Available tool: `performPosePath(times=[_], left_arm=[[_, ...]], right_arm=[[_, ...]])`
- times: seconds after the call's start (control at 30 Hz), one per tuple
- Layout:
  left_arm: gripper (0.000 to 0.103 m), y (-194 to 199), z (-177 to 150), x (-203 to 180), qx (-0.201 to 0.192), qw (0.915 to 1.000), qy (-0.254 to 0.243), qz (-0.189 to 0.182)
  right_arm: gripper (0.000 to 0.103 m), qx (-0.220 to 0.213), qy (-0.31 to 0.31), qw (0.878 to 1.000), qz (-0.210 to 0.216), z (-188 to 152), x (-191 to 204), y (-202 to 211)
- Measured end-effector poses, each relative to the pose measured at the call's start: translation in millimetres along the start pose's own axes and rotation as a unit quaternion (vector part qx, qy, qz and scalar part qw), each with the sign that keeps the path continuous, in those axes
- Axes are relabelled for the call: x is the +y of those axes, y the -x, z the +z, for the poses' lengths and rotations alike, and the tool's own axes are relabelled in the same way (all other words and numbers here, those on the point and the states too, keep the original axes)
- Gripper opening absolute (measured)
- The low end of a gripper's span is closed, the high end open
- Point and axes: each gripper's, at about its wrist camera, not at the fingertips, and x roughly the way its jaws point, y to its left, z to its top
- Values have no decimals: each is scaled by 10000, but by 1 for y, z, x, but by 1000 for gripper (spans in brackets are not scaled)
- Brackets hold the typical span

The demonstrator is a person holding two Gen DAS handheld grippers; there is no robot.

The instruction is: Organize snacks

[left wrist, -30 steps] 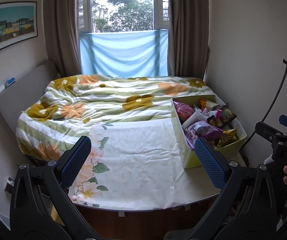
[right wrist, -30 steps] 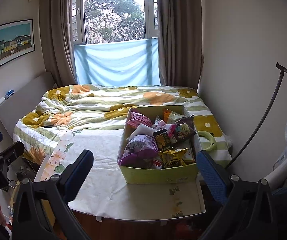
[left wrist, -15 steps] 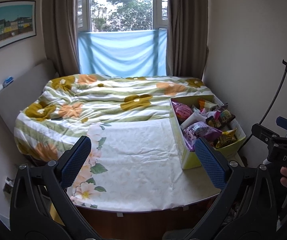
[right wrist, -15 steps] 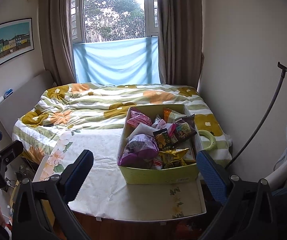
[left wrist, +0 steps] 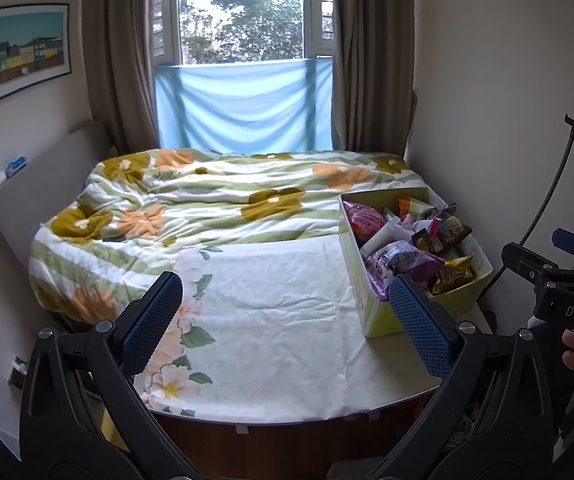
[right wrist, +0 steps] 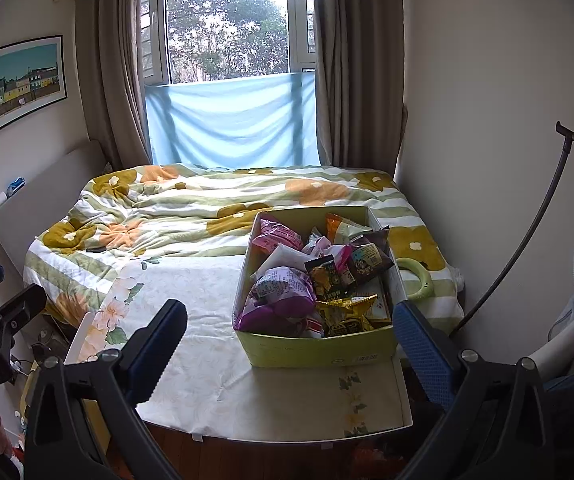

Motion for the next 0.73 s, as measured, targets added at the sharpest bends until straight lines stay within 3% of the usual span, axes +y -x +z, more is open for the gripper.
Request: performPosePath(times=[0.43,0.73], left_arm=[[102,4,-2,9,-160,9994,274,-116],[102,12,-1,11,-302,9994,167,49]], right_arm=[[102,-3,-34,10000,25,0,-1,-2],[102,-4,-78,10000,49,0,3,-2]])
